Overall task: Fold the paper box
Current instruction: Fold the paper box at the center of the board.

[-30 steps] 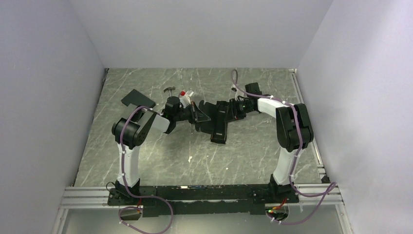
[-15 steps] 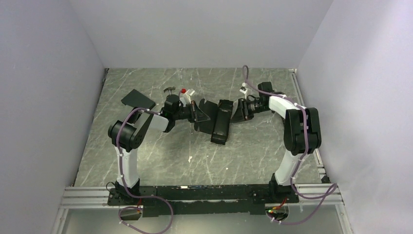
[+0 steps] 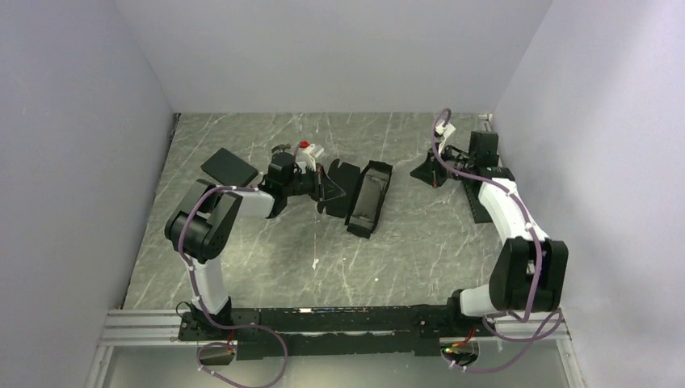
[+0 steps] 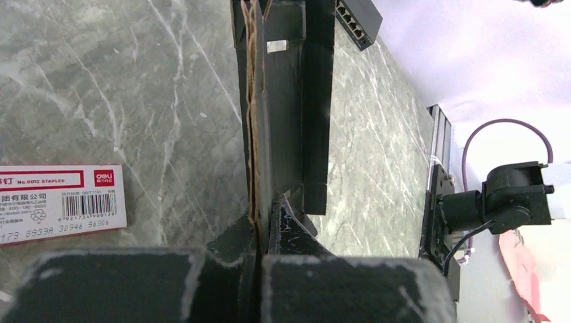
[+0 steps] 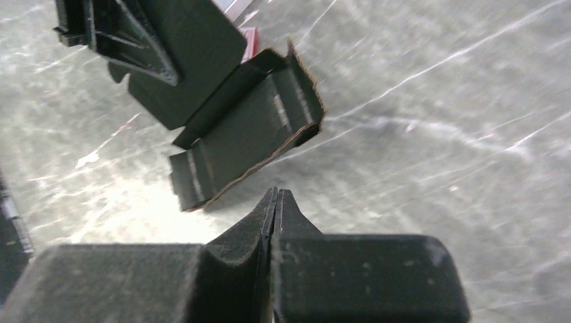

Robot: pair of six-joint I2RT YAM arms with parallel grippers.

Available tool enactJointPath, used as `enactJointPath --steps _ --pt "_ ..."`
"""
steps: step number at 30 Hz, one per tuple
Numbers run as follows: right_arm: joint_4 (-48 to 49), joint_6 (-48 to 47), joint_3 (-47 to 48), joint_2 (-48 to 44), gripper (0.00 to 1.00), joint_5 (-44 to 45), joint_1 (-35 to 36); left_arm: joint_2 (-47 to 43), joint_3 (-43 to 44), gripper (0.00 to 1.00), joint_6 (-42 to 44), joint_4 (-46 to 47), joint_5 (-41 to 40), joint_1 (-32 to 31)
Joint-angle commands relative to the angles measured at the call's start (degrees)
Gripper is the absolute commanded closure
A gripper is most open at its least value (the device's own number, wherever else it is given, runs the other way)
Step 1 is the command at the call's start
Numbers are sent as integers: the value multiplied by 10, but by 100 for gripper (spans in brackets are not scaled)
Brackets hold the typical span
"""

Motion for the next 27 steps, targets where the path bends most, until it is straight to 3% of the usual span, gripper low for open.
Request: enactJointPath --steps 1,4,7,13,23,27 --pt "99 -78 -9 21 100 24 2 -39 -13 100 65 9 -4 -3" --pt "-23 -93 84 111 100 5 13 -50 -24 100 71 27 0 -6" --pt "-24 -67 93 139 100 24 25 -59 -32 100 78 38 1 -13" --pt "6 -37 74 129 100 23 55 -77 -42 100 90 40 0 -24" --pt "-67 -57 63 67 100 25 66 -122 -52 100 119 -13 -41 -29" --pt "-61 -41 42 39 100 105 60 -128 -62 100 115 -4 -40 -30"
